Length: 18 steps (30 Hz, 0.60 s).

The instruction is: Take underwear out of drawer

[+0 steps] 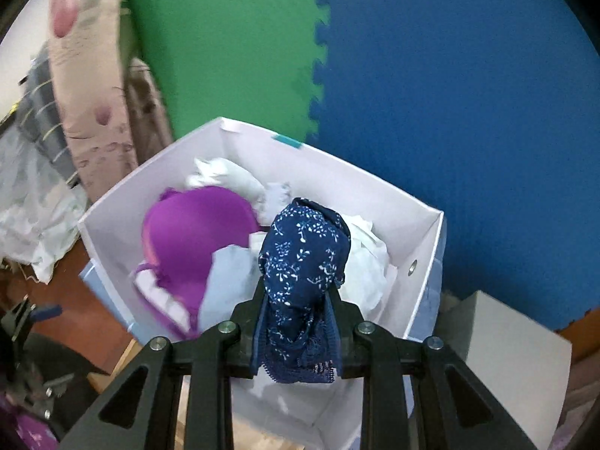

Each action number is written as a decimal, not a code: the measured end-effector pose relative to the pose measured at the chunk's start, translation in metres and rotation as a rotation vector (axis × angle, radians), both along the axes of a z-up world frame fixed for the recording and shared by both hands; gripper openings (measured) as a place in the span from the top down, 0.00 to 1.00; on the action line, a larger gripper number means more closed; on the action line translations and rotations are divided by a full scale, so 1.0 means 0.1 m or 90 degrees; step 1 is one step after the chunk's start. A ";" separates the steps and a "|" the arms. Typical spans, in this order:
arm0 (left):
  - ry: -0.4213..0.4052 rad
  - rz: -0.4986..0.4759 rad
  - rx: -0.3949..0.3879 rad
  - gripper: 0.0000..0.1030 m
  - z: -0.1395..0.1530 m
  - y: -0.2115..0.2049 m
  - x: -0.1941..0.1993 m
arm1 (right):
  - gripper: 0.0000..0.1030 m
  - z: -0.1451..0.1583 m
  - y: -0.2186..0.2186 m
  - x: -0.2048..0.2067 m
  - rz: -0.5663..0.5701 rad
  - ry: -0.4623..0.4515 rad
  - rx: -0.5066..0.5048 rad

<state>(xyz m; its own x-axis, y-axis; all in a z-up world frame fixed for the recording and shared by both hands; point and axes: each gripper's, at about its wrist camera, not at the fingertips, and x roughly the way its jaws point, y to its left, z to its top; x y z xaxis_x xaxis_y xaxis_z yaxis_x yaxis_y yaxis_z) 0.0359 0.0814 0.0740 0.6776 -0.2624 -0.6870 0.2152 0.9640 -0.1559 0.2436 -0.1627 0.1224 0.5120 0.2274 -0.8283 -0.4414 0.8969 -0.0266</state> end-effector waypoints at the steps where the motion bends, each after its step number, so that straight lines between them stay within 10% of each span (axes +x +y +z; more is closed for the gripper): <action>1: 0.003 0.000 -0.001 0.01 0.00 0.00 0.01 | 0.74 -0.05 0.02 0.06 -0.008 0.007 0.001; 9: 0.026 0.003 0.000 0.01 -0.05 0.03 0.06 | 0.56 -0.30 0.07 0.37 -0.080 0.052 0.011; 18: 0.045 0.005 -0.003 0.01 -0.08 0.08 0.07 | 0.50 0.22 -0.28 -0.67 -0.048 -0.153 0.212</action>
<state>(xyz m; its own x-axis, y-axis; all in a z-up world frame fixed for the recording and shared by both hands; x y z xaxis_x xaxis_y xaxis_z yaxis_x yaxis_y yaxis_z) 0.0426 0.0891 0.0663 0.6302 -0.2602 -0.7316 0.1957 0.9650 -0.1747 0.1765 -0.1902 0.1441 0.7076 0.4165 -0.5708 -0.3905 0.9038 0.1754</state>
